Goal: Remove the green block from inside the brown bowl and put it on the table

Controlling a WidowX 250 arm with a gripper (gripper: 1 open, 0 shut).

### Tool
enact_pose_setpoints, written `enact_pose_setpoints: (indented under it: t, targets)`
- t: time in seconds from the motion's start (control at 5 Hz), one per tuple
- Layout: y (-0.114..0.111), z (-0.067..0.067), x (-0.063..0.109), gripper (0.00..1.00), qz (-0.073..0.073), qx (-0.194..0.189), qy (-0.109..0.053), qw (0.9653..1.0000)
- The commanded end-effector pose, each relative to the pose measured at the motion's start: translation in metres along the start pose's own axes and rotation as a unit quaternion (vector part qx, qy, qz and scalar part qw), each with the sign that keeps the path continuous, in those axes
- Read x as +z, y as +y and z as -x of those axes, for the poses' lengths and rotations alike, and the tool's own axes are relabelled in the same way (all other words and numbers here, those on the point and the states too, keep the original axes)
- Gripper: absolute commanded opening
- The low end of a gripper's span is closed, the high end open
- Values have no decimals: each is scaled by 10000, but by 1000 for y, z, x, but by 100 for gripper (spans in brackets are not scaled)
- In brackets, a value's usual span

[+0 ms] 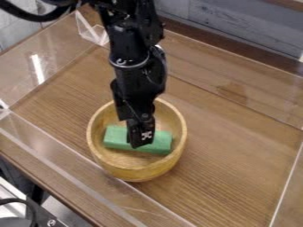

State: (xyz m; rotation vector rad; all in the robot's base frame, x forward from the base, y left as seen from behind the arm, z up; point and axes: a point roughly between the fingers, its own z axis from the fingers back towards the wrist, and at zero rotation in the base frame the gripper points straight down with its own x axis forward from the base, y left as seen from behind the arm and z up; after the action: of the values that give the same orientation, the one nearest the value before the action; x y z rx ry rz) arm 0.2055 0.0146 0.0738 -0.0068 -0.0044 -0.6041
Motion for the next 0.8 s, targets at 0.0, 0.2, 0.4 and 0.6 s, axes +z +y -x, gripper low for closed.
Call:
enact_pose_setpoints:
  t: [0.0, 0.2, 0.4, 0.6]
  targets:
    - [6, -3, 7, 100, -71, 18, -162, 9998]
    - [8, -4, 7, 100, -43, -12, -192, 9998]
    - [10, -6, 8, 100, -17, -44, -220, 9997]
    - [12, -8, 8, 100, 5, -77, -249, 9997]
